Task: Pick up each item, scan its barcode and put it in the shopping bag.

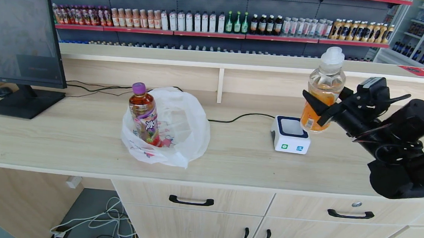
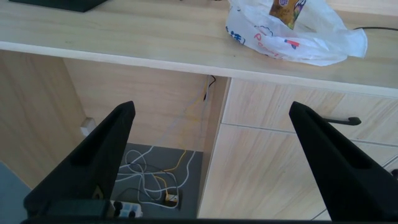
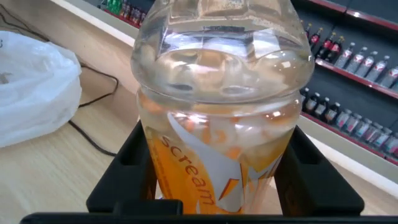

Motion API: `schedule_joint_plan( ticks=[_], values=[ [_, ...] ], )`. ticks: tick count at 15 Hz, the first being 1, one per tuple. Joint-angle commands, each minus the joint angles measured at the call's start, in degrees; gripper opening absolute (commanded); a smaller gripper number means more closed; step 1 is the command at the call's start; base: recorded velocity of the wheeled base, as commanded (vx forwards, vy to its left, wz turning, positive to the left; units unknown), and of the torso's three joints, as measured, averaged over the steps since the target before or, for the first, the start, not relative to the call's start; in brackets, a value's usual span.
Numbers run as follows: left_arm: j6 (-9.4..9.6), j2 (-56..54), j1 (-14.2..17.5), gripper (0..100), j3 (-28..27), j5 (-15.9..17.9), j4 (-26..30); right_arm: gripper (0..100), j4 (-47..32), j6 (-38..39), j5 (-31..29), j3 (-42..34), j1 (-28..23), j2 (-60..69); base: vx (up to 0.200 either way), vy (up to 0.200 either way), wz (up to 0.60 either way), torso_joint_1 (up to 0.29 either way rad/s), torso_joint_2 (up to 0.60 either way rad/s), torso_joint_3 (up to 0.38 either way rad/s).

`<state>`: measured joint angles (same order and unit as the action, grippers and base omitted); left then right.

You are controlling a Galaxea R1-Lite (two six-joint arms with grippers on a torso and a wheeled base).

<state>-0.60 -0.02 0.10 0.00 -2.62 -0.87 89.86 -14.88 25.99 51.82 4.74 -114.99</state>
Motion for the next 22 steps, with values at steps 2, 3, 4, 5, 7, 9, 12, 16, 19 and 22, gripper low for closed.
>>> schedule_joint_plan(
  ticks=[2, 3, 4, 5, 7, 9, 12, 16, 19, 22],
  values=[
    [-0.02, 0.02, -0.1, 100, 0.0, -0.02, -0.01, 0, 0.14, 4.87, -10.08, -12.97, 2.64, 13.57, 0.0, 0.0, 0.0, 0.0, 0.0, 0.0],
    [-0.02, 0.02, -0.01, 100, 0.0, -0.02, -0.01, 0, 0.14, 5.57, -12.89, -15.0, 3.43, 15.06, 0.0, 0.0, 0.0, 0.0, 0.0, 0.0],
    [0.07, 0.02, -0.01, 100, 0.0, -0.02, -0.01, 0, 0.14, 6.71, -17.11, -18.42, 5.01, 17.52, 0.0, 0.0, 0.0, 0.0, 0.0, 0.0],
    [0.07, 0.02, -0.01, 100, 0.0, -0.02, -0.01, 0, 0.14, 8.29, -19.05, -21.5, 6.6, 19.46, 0.0, 0.0, 0.0, 0.0, 0.0, 0.0],
    [-0.02, 0.02, -0.01, 100, 0.0, -0.02, -0.01, 0, 0.14, 9.26, -22.65, -28.18, 8.97, 22.62, 0.0, 0.0, 0.0, 0.0, 0.0, 0.0],
    [-0.02, 0.02, -0.01, 100, 0.0, -0.02, -0.01, 0, 0.14, 9.79, -23.27, -32.22, 8.97, 24.47, 0.0, 0.0, 0.0, 0.0, 0.0, 0.0],
    [-0.11, 0.02, -0.1, 100, 0.0, -0.02, -0.01, 0, 0.14, 10.14, -23.27, -36.35, 8.88, 26.4, -0.133, 0.0, 0.0, -0.002, 0.0, 0.003],
    [0.07, 0.02, -0.01, 100, 0.0, -0.02, 0.07, 0, 0.14, 10.4, -23.27, -35.39, 8.71, 26.05, -0.05, 0.0, 0.0, 0.001, 0.0, 0.002],
    [-0.02, 0.02, -0.1, 100, 0.0, -0.02, 0.07, 0, 0.14, 10.49, -23.27, -35.47, 8.27, 26.14, 0.0, 0.2, 0.0, -0.019, -0.01, 0.007],
    [-0.02, 0.02, -0.01, 100, 0.0, -0.02, 0.07, 0, 0.14, 10.49, -23.27, -35.39, 8.09, 26.05, 0.0, 0.2, 0.0, 0.017, 0.01, 0.002]
  ],
)
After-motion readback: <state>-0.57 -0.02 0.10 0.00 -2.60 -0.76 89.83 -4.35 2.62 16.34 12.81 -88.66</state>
